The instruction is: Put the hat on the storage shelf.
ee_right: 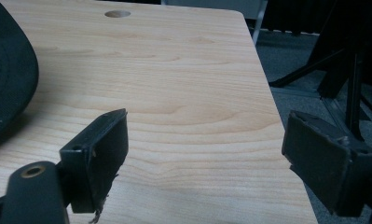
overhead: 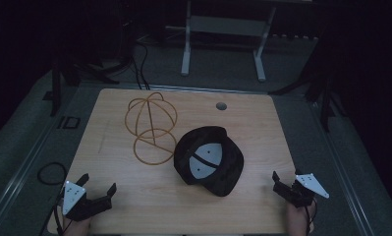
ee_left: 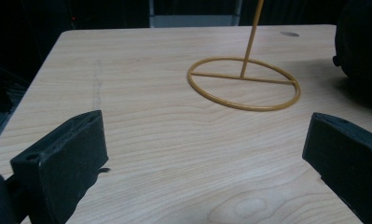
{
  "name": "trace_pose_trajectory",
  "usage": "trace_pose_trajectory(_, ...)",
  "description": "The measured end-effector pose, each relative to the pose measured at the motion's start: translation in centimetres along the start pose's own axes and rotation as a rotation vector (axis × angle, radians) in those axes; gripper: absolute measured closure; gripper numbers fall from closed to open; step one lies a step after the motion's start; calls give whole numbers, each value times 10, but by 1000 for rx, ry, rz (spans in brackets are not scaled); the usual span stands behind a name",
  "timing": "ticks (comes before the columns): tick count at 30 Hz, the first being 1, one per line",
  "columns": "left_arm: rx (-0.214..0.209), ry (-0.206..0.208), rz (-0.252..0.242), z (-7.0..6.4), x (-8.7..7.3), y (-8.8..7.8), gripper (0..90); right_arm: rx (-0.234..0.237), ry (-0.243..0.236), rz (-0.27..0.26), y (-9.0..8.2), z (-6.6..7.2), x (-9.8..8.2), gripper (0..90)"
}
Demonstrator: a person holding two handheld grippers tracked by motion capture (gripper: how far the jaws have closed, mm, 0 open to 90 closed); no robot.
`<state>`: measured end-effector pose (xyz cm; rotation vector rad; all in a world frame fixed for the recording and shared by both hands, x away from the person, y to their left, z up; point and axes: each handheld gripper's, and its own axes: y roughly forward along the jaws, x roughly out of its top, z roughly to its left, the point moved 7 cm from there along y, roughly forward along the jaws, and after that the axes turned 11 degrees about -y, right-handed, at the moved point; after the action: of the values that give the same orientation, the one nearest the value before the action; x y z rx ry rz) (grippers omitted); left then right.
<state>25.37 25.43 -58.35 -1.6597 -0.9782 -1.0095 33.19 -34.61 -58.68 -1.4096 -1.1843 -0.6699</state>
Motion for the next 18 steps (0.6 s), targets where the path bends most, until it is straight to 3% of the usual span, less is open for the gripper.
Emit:
trace_pose_trajectory(5,13,-11,-3,-1,1,0,1,29,23,5,1,-1,-1,141)
trace_pose_trajectory(8,50,-34,-10,-3,2,2,13,42,14,15,2,0,-1,140)
trace_pose_trajectory(9,50,-34,-10,-3,2,2,21,42,14,15,2,0,-1,140)
trace_pose_trajectory(10,21,-40,-3,-6,1,3,21,43,6,17,2,1,-1,140)
trace_pose_trajectory(12,25,-11,-1,-7,0,3,21,52,-12,22,4,2,0,140)
trace_pose_trajectory(14,18,-9,-12,-9,1,2,21,64,-18,21,4,4,1,140)
trace_pose_trajectory(15,15,-17,-15,-10,1,2,22,75,-22,28,5,5,2,138)
trace_pose_trajectory(18,-21,-102,-3,-10,2,2,23,127,-8,16,4,9,12,136)
